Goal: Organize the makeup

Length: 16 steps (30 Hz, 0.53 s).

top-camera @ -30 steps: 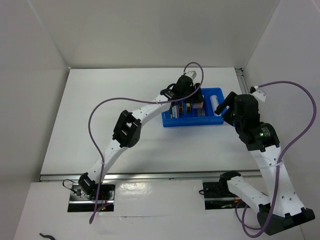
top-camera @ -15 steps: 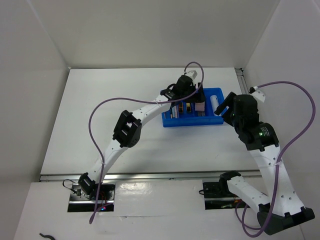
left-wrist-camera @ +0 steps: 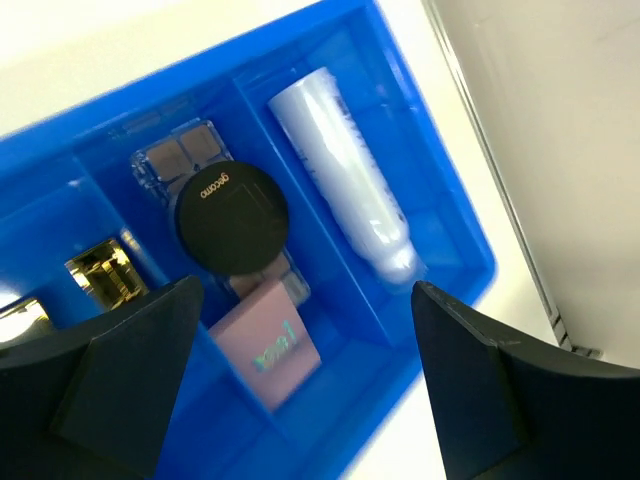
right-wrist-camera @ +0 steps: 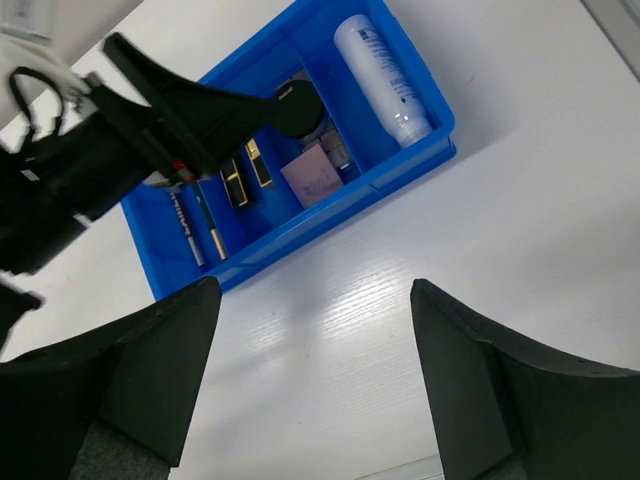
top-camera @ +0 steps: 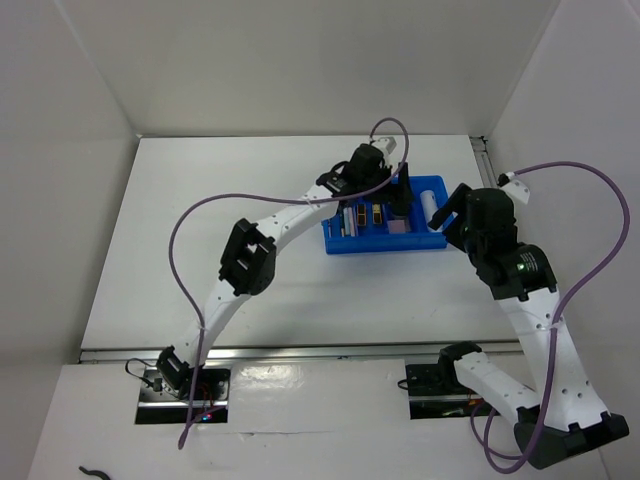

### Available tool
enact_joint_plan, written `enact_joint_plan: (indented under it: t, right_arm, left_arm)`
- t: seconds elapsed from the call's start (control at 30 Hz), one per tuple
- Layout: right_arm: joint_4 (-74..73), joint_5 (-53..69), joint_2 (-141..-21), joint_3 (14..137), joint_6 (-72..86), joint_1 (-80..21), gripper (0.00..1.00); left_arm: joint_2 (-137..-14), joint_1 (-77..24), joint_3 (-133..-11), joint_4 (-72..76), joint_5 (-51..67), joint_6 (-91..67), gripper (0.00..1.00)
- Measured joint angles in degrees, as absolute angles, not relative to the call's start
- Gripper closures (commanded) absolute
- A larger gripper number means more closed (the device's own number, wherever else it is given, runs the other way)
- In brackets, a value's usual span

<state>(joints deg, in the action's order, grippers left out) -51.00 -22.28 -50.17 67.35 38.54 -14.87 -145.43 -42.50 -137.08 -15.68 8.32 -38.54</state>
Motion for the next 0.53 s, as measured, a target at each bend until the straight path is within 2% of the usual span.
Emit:
enact_joint_plan:
  t: [0.07, 0.1, 0.13, 0.33, 0.53]
  right_arm:
    - [-50.87, -22.24, -50.06, 67.35, 38.41, -14.87, 0.11]
    - [-50.78, -22.13, -50.04, 67.35, 38.22, -14.85, 0.02]
    - [-50.72, -22.04, -50.26, 67.4, 37.78, -14.85, 0.0]
    - [-52.25, -22.0, -56.97, 71.07, 36.69, -14.85, 0.0]
    - [-53.95, -21.71, -63.96, 72.05, 36.27, -14.85, 0.0]
  left_arm:
    - [-141.8, -42.5, -135.39, -17.52, 7.9, -37.36, 0.0]
    - [-139.65, -42.35, -134.39, -18.0, 7.51, -36.97, 0.0]
    - [-136.75, -42.19, -132.81, -19.0, 7.07, -36.18, 0.0]
    - [-116.33, -40.1, -123.02, -25.06, 2.31, -32.16, 0.0]
    - [-96.4, -37.04, -108.95, -32.56, -11.86, -27.16, 0.0]
